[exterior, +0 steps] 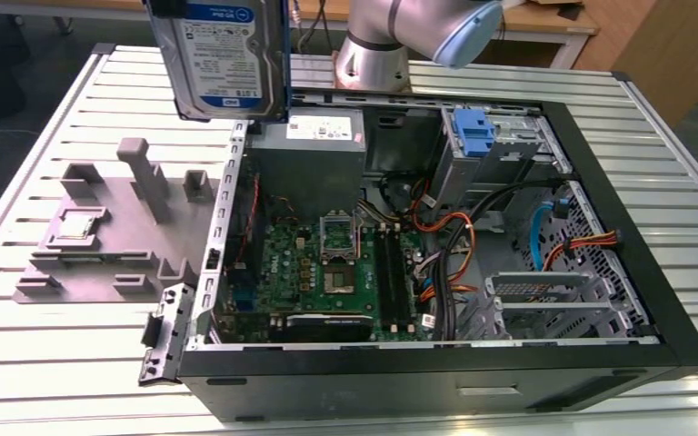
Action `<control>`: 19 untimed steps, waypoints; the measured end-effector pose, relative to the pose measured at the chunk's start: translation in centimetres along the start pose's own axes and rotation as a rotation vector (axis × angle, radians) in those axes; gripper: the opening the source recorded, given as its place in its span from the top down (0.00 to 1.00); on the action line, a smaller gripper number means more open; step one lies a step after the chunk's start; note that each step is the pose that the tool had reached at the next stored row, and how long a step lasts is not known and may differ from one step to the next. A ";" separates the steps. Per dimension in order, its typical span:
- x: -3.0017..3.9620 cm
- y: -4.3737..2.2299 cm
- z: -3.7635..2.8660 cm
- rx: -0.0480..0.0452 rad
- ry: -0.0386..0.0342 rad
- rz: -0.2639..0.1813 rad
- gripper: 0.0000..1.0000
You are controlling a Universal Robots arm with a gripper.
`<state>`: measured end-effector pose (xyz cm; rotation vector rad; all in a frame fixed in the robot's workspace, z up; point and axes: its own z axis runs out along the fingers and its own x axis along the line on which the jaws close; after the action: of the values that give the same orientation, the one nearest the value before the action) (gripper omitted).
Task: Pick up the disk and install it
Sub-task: 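Pick up the disk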
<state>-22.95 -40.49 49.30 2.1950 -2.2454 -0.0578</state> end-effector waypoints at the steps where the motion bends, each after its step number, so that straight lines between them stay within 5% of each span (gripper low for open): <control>1: 0.00 -0.13 -0.01 0.0000 0.0000 0.000 0.63; 19: -0.06 -2.39 -0.06 0.0000 0.0000 0.000 0.63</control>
<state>-20.56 -40.48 49.30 2.1949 -2.2455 -0.0578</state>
